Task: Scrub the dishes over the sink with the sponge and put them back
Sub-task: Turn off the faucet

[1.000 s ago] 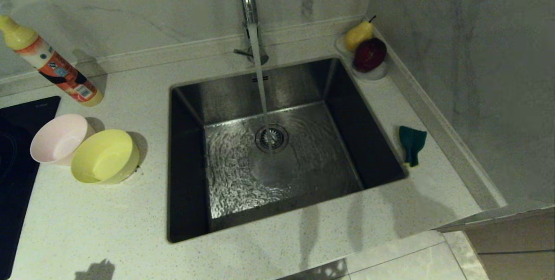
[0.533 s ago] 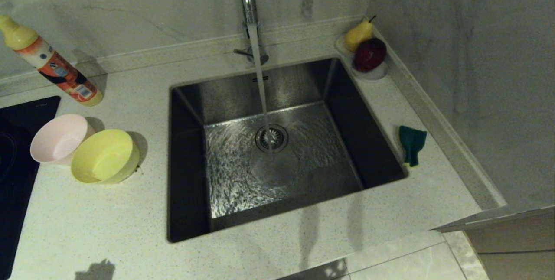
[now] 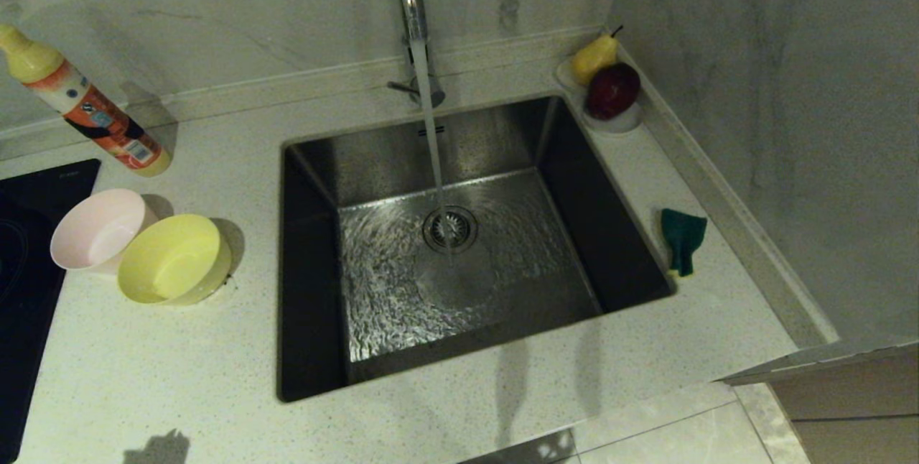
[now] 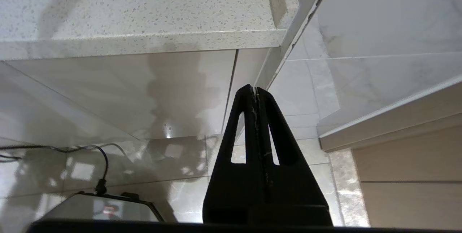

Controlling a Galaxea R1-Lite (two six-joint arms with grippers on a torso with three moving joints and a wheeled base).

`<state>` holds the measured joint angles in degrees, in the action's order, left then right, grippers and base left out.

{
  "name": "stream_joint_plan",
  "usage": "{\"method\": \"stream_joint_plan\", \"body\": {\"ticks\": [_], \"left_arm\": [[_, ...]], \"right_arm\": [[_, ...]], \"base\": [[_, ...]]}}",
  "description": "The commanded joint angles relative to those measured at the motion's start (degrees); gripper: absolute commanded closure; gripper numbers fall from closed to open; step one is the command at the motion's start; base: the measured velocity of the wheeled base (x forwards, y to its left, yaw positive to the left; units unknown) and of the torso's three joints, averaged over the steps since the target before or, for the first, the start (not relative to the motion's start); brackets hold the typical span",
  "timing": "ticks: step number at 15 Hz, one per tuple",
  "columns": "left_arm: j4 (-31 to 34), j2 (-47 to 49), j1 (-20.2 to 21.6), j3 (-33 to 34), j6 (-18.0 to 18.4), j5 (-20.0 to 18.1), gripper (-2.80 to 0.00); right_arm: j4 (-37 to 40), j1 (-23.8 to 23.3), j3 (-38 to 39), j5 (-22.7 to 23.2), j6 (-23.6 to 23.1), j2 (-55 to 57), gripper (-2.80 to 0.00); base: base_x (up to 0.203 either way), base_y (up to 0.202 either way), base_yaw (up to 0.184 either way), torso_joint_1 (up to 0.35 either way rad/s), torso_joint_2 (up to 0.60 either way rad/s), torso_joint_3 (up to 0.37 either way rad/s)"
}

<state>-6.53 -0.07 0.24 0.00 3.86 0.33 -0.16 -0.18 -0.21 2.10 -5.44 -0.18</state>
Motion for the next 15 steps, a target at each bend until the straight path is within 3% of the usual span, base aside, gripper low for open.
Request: {"method": "stream_joint_plan", "body": {"ticks": [1,15], "left_arm": [[-0.07,-0.01,0.02,2.29,0.01,0.02,0.00],[0.00,0.07,0.02,2.29,0.16,0.11,0.00]], "right_arm": [[0.25,0.01,0.12,0.10,0.07,0.09,0.00],[0.25,0.00,0.12,0.03,0.07,0.09,0.00]], "base": [[0.000,0.000,0.000,0.000,0.00,0.000],[0.000,0.000,0.000,0.000,0.00,0.000]]}}
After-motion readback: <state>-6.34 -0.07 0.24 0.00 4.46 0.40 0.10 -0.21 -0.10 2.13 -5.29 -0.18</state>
